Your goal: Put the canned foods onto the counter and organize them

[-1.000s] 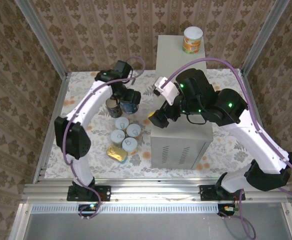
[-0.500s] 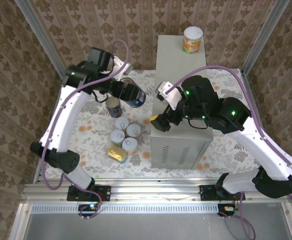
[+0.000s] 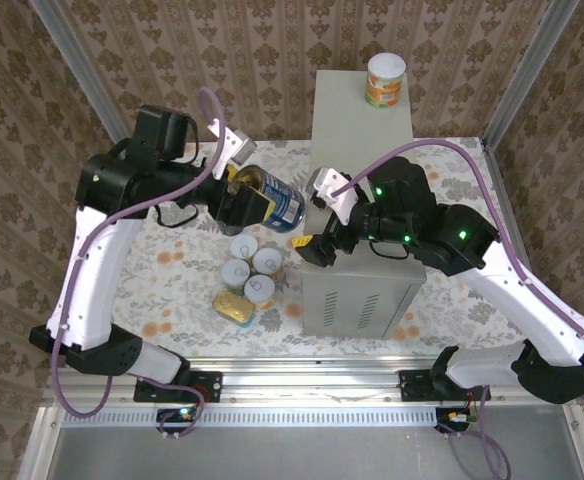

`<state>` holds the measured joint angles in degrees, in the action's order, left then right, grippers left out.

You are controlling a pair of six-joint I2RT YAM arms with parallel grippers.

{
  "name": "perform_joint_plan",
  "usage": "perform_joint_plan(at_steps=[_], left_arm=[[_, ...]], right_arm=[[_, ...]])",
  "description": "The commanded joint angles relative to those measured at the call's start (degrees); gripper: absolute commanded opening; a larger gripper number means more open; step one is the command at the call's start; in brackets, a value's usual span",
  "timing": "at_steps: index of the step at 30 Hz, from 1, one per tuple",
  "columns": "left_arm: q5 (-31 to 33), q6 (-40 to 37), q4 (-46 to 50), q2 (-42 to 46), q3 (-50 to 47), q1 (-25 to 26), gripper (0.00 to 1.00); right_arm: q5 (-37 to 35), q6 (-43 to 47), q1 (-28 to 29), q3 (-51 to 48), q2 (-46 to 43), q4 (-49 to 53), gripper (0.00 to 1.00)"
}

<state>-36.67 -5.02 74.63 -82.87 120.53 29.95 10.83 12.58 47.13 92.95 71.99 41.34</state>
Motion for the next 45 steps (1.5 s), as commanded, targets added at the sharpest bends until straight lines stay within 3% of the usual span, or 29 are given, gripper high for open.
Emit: perform_joint_plan(at_steps=[1, 12, 23, 31, 37, 39, 42, 45], left_arm=[[-7.8, -2.2, -5.7, 3.3, 3.3, 0.4, 0.00], [-13.8, -2.2, -6.2, 3.9, 5.7, 1.5, 0.00], [-14.3, -2.3, -6.6, 3.4, 6.8, 1.8, 0.00], [-14.9, -2.1, -7.3, 2.5, 7.3, 1.8, 0.00], [-16.5, -0.5, -10.4, 2.2, 6.2, 1.8, 0.00], [-17.6, 0.3, -12.4, 2.5, 4.9, 1.9, 0.08], [-17.6, 1.0, -15.1, 2.9, 2.7, 3.0, 0.31], [-16.5, 3.1, -20.3, 4.1, -0.5, 4.1, 0.42]], right_arm=[[3.1, 1.6, 0.3, 0.5, 0.1, -2.8, 1.00], [4.2, 4.5, 0.4, 5.9, 4.7, -1.3, 1.00], [5.8, 6.1, 0.4, 10.7, 10.0, 0.7, 0.99], [8.0, 6.2, 0.4, 13.7, 12.0, 3.0, 0.67], [5.8, 1.9, 0.3, 12.7, 10.7, -0.7, 0.54], [4.1, -1.4, 0.3, 11.0, 9.6, -4.2, 0.51], [2.0, -6.7, 0.3, 7.6, 8.1, -10.0, 0.49], [0.7, -10.9, 0.3, 4.2, 5.0, -15.1, 0.47]])
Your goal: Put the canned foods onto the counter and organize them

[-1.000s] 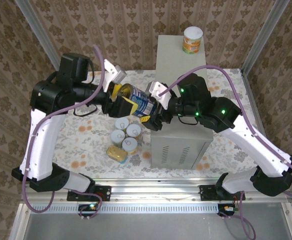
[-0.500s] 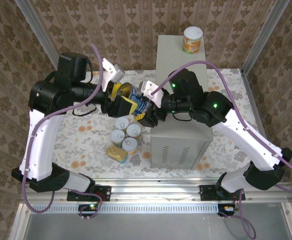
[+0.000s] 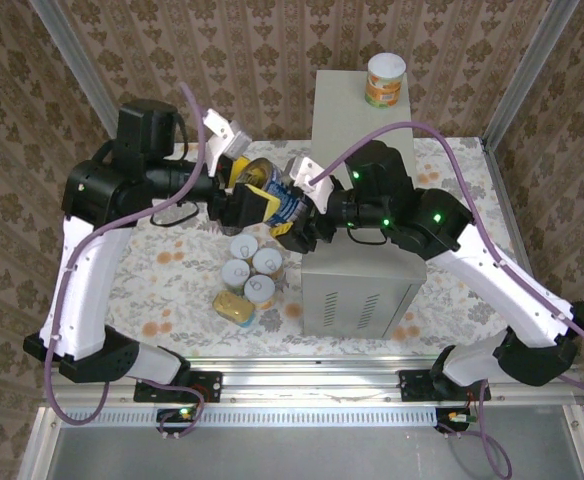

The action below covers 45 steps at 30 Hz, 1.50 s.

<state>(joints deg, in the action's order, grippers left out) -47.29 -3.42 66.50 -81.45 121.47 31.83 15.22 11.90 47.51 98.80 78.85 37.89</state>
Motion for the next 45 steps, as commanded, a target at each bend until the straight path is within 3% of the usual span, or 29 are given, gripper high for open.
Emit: perform_joint_plan(at_steps=[1, 3, 6, 16, 20, 25, 30, 34, 45], left_arm=[[-5.4, 2.7, -15.2, 3.6, -3.6, 2.8, 0.47], [-3.4, 6.1, -24.2, 6.2, -9.3, 4.0, 0.56], [-1.5, 11.9, -37.7, 9.7, -17.4, 4.8, 0.60], [2.9, 20.8, -55.9, 9.8, -25.7, 5.7, 0.48], [3.4, 21.7, -58.3, 8.5, -25.7, 6.5, 0.33], [5.2, 20.7, -57.5, 6.1, -23.5, 6.8, 0.09], [8.6, 17.2, -53.3, 2.2, -18.5, 6.9, 0.04], [12.3, 12.7, -47.3, -2.7, -11.9, 7.0, 0.01], [23.4, -1.5, -29.2, -20.2, 14.9, 10.2, 0.00]], right_arm=[[-4.3, -11.4, -0.1, -2.6, -2.4, -12.7, 0.46], [-5.8, -13.0, 0.0, -4.5, -3.7, -14.7, 0.45], [-7.6, -14.6, 0.0, -7.6, -5.7, -17.2, 0.45], [-14.1, -22.8, 0.0, -16.7, -11.2, -26.5, 0.46], [-16.2, -23.8, 0.1, -18.7, -12.5, -27.7, 0.48], [-19.3, -23.2, 0.1, -19.7, -14.4, -27.3, 0.62], [-24.6, -21.3, 0.0, -18.4, -16.3, -21.4, 0.87], [-30.4, -19.4, 0.0, -18.5, -19.5, -15.8, 1.00], [-46.3, -15.8, -0.4, -22.3, -30.1, -5.0, 1.00]])
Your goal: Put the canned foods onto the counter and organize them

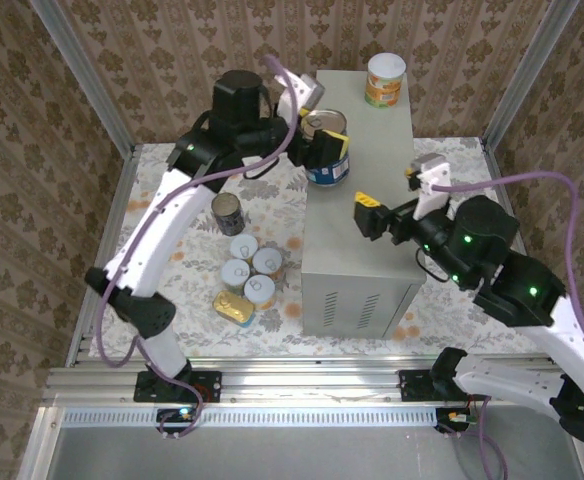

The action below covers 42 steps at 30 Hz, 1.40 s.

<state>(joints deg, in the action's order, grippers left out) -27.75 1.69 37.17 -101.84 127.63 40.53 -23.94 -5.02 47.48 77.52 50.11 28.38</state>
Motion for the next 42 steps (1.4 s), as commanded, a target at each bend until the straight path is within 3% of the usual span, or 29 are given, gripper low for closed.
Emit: perform_joint_plan(at_steps=[1, 5, 13, 22, 25, 31, 37, 42], left_arm=[[5.1, -7.9, 2.0, -1.9, 11.9, 2.0, 0.00], [7.7, -9.8, 6.7, -7.8, 20.3, 2.7, 0.00], [9.4, -10.4, 5.5, -11.0, 21.4, 3.1, 0.03], [7.4, -9.7, 6.2, -10.5, 21.4, 2.8, 0.78], [5.9, -8.5, 5.7, -8.3, 17.8, 2.3, 0.91], [5.5, -6.7, -4.9, 0.6, 0.0, 1.6, 0.98], [4.2, -5.6, -6.8, 2.4, -4.6, 1.2, 0.98], [4.5, -4.8, -8.0, 2.7, -6.9, 0.9, 0.89]], right_arm=[[-7.7, 0.9, -0.3, -0.9, -1.9, 5.2, 1.00], [-8.3, 0.3, -0.3, -1.0, -3.4, 6.8, 1.00], [-10.2, 0.0, -0.4, -2.1, -5.7, 9.1, 1.00], [-10.3, 0.4, -0.5, -2.5, -6.2, 9.1, 1.00], [-10.0, 0.5, -0.5, -2.3, -5.7, 8.9, 1.00], [-9.7, 0.4, -0.4, -2.2, -5.5, 9.1, 1.00], [-9.1, 0.3, -0.4, -2.1, -5.4, 8.6, 1.00], [-8.1, 0.0, -0.4, -2.0, -5.2, 8.8, 1.00]])
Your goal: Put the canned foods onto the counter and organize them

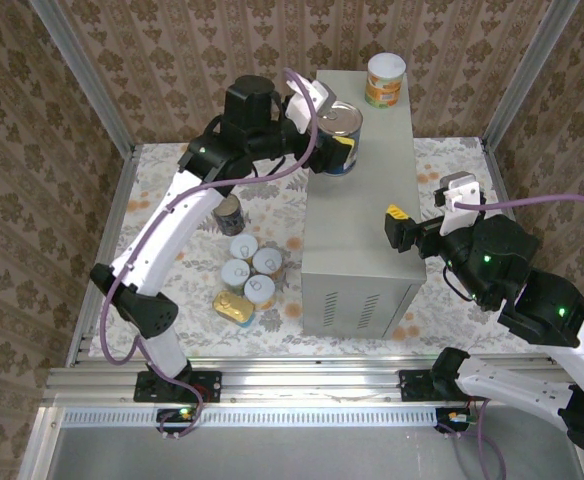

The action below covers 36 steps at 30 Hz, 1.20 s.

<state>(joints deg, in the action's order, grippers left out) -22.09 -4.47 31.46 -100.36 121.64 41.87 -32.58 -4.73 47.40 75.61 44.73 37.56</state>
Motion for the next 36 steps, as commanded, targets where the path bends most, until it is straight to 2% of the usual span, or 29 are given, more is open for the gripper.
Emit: perform_joint_plan(at_steps=[1, 6, 11, 18, 25, 30, 33, 36], left_arm=[[-1.2, 1.5, -2.6, 1.0, -1.0, -0.5, 0.85], [-1.1, 2.1, -4.1, -0.1, -0.6, -1.2, 0.60], [-0.3, 2.5, -5.4, -3.1, 2.2, -2.5, 0.55], [1.1, 1.6, -4.8, -11.8, 12.1, -4.2, 0.57], [6.0, -2.1, 2.8, -24.8, 31.4, -4.8, 0.59], [7.1, -2.2, 1.9, -27.2, 33.4, -5.7, 0.62], [5.3, -2.0, 1.7, -27.3, 33.1, -5.9, 0.67], [4.2, -2.0, 2.1, -26.9, 32.5, -5.9, 0.81]], right_arm=[[1.0, -0.1, -0.3, -0.1, 0.3, -0.4, 1.00], [3.7, 0.8, -0.3, -0.1, 0.7, -0.7, 1.00], [3.9, 0.7, -0.3, -1.1, 0.6, -1.0, 1.00], [3.3, 0.2, -0.3, -2.3, 0.3, -0.8, 1.00], [1.3, -1.9, -0.3, -3.5, -2.5, 0.7, 1.00], [0.3, -2.7, -0.3, -4.4, -4.7, 1.7, 1.00], [-0.1, -2.4, -0.3, -4.3, -4.7, 2.0, 1.00], [-0.2, -2.0, -0.3, -4.2, -4.4, 1.7, 1.00]])
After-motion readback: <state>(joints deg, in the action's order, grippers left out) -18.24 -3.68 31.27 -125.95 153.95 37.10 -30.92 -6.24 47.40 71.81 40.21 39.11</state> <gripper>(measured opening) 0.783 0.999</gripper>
